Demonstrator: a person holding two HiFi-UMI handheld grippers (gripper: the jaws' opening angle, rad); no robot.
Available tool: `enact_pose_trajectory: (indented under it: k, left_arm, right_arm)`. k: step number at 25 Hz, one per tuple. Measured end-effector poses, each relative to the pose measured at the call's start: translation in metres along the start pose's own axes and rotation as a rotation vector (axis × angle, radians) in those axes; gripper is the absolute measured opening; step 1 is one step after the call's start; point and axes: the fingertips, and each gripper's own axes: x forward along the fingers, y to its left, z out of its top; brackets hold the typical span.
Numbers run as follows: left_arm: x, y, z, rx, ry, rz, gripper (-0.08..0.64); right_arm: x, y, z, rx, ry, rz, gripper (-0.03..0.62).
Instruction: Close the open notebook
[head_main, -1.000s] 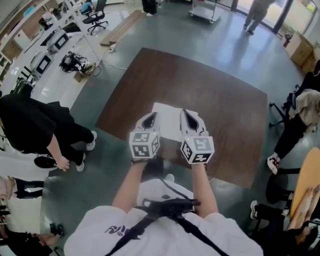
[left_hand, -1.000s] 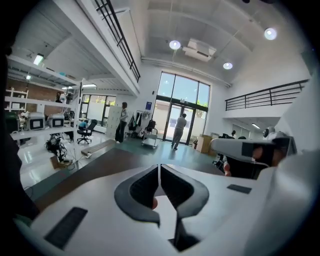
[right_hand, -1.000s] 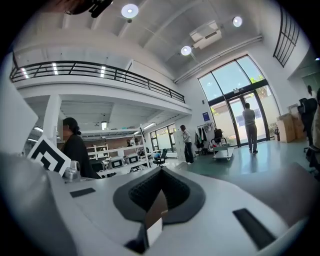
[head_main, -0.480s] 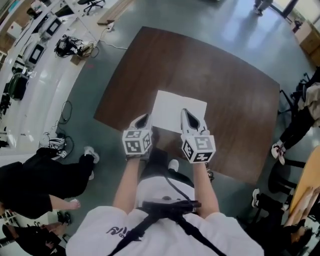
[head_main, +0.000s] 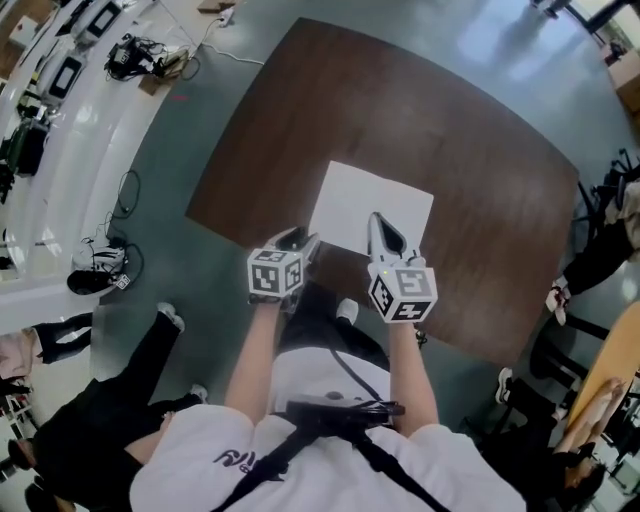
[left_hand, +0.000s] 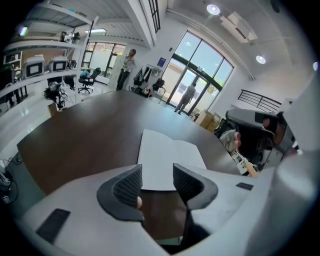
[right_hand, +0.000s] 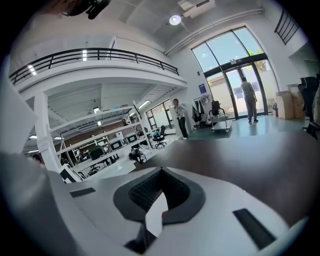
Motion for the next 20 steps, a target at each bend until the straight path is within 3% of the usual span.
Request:
enact_pose_trajectory:
  k: [5, 20]
  left_arm:
    - [0.024, 0.003, -0.02, 0.01, 0.054, -0.051, 0.25]
    - [0.071, 0.022, -0.041, -0.026, 0.112, -0.018, 0.252]
  right_arm:
    - [0.008, -0.001, -0.014, 0.005, 0.035, -0.021, 0.002]
    - [0.018, -0.019, -0.035, 0.034, 0.084, -0.052, 0.002]
